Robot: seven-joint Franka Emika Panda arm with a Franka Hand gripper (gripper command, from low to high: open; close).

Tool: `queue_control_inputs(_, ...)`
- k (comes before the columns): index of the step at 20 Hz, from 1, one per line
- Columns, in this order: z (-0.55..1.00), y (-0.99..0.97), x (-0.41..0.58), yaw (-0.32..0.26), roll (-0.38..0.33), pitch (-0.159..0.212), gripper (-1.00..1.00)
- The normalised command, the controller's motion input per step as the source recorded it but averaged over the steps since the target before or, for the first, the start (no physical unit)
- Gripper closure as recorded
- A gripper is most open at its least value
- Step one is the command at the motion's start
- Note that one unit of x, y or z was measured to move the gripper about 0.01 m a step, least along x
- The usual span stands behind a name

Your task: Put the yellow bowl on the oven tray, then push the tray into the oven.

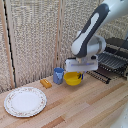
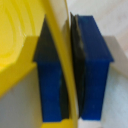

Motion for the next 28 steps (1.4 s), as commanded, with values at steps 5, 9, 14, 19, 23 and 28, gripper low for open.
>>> queue_control_inputs(5, 0.93, 0.0, 0.506, -0.097, -0.021, 0.065, 1.0)
queue_control_inputs(9, 0.74, -0.04, 0.649, -0.138, -0.048, 0.02, 1.0)
queue_control_inputs(14, 0.46, -0.15, 0.652, -0.19, -0.073, 0.003, 1.0)
queue_control_inputs(19, 0.39, -0.19, 0.542, -0.222, -0.06, 0.0, 1.0)
queue_control_inputs(23, 0.33, -0.62, 0.382, -0.166, 0.0, 0.0, 1.0)
queue_control_inputs(28, 0.28, -0.84, 0.146, -0.112, 0.0, 0.004, 1.0)
